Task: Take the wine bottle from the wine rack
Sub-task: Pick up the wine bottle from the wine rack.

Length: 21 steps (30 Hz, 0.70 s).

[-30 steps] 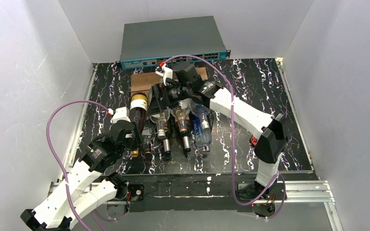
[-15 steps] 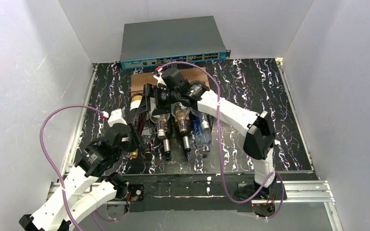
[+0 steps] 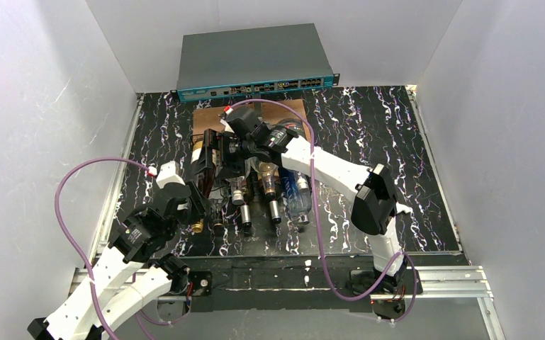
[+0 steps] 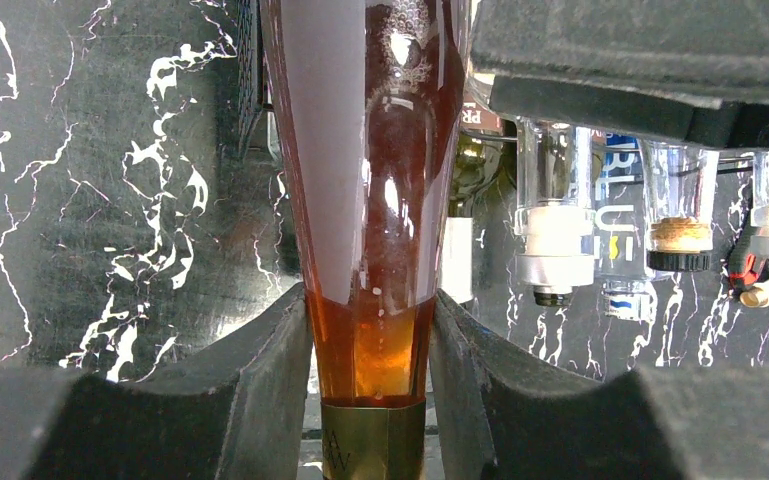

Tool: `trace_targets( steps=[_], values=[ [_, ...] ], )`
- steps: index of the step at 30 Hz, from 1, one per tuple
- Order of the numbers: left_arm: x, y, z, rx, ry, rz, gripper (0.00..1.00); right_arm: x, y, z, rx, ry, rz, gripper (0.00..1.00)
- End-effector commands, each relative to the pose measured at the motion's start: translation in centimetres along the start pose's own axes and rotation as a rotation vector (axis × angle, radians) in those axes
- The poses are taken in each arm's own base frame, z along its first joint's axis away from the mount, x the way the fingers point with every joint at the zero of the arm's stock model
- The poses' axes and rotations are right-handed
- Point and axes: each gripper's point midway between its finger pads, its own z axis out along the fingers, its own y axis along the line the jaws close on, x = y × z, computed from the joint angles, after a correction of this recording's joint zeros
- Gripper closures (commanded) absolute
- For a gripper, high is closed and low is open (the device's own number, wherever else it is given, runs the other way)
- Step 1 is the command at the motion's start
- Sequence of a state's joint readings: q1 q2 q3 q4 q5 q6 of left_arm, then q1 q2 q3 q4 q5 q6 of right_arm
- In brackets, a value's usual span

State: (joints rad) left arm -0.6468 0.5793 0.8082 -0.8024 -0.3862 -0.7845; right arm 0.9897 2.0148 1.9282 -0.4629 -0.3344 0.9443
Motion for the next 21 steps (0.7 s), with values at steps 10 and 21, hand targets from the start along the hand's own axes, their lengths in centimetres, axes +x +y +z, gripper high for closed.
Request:
trace_targets(
  steps=[10, 21],
  values=[
    [-7.0, -0.6, -2.1, 0.025, -0.308, -0.161, 1.0, 1.4, 1.3, 1.0, 0.008, 0.009, 0.072, 0.06],
    [-7.2, -0.5, -2.4, 0.022, -0.312, -0.16, 1.0, 2.7, -1.0, 2.7, 0.11, 0.018, 0.114, 0.06]
  ],
)
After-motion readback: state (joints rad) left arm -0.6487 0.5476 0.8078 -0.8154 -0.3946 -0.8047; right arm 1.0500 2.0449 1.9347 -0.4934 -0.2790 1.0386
